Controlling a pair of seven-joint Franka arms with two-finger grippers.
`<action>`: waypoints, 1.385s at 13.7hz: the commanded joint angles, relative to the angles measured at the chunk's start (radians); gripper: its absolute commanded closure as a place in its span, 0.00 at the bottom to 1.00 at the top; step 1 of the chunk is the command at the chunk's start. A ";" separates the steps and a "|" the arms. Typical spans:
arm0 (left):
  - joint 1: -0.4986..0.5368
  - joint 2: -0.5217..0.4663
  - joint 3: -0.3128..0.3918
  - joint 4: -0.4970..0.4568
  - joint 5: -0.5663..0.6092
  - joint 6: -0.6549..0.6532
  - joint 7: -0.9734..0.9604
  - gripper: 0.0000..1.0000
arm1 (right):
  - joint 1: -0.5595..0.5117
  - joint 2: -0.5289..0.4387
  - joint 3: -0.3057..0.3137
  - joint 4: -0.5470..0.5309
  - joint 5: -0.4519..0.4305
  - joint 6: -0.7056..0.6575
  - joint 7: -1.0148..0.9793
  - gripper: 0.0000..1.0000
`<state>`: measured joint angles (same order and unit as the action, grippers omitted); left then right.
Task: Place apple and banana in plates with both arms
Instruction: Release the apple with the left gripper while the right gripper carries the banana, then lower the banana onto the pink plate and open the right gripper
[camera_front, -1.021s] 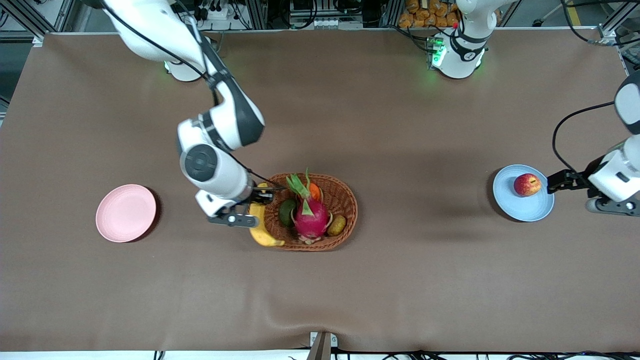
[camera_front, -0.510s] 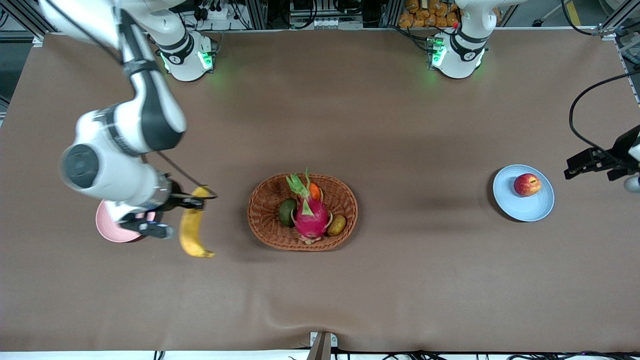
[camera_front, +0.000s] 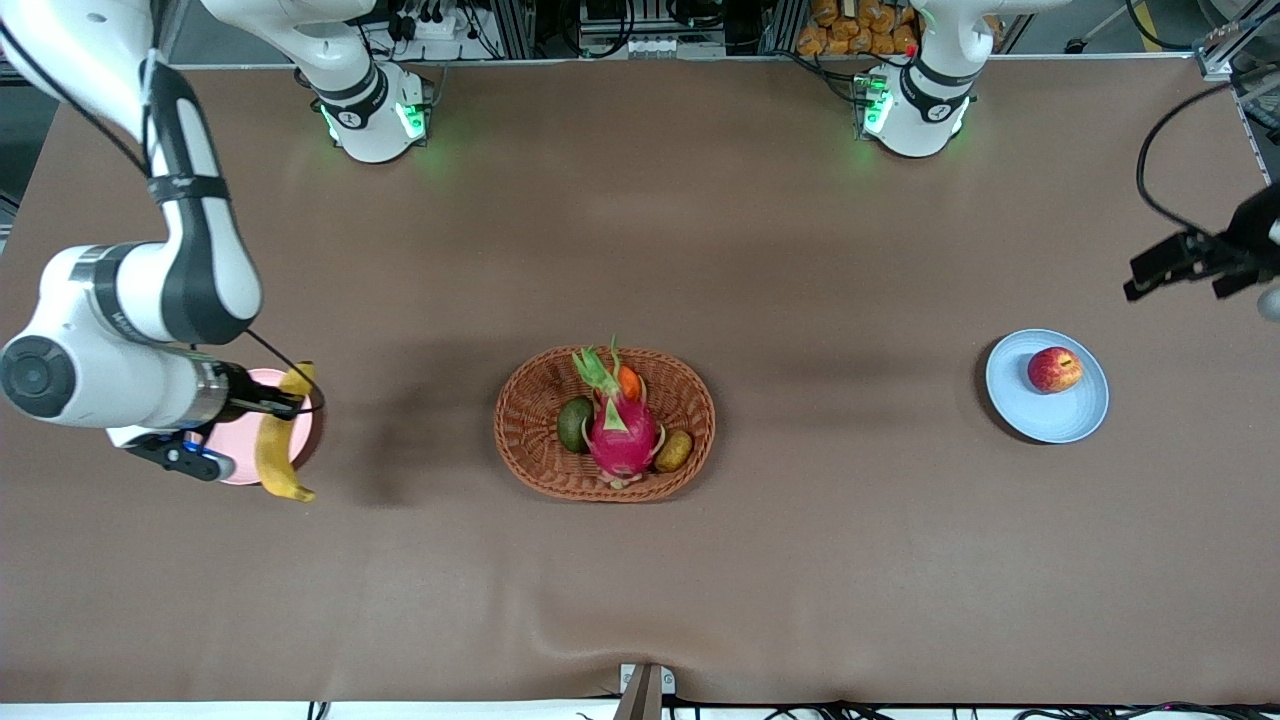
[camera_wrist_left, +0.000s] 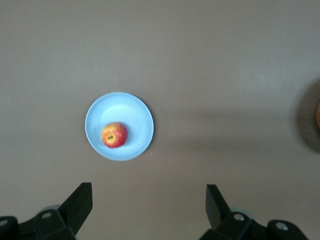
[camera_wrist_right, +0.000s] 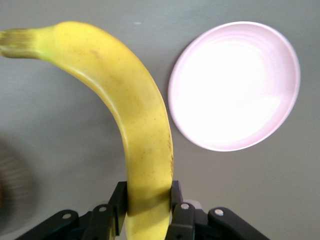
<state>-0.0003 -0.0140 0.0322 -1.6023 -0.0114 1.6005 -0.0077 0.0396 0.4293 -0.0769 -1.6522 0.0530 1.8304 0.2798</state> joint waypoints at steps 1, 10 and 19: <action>-0.007 -0.055 -0.005 -0.008 -0.004 -0.063 -0.018 0.00 | -0.102 0.025 0.020 -0.026 -0.015 0.004 -0.121 0.92; -0.003 -0.029 0.037 0.035 0.022 -0.059 0.026 0.00 | -0.116 -0.009 0.022 -0.028 -0.015 -0.066 -0.151 0.00; -0.027 -0.032 0.015 0.061 0.011 -0.065 -0.055 0.00 | -0.035 -0.332 0.042 -0.008 0.044 -0.207 -0.255 0.00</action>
<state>-0.0264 -0.0510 0.0543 -1.5581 0.0019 1.5456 -0.0440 -0.0157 0.1876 -0.0330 -1.6276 0.0798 1.6463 0.0507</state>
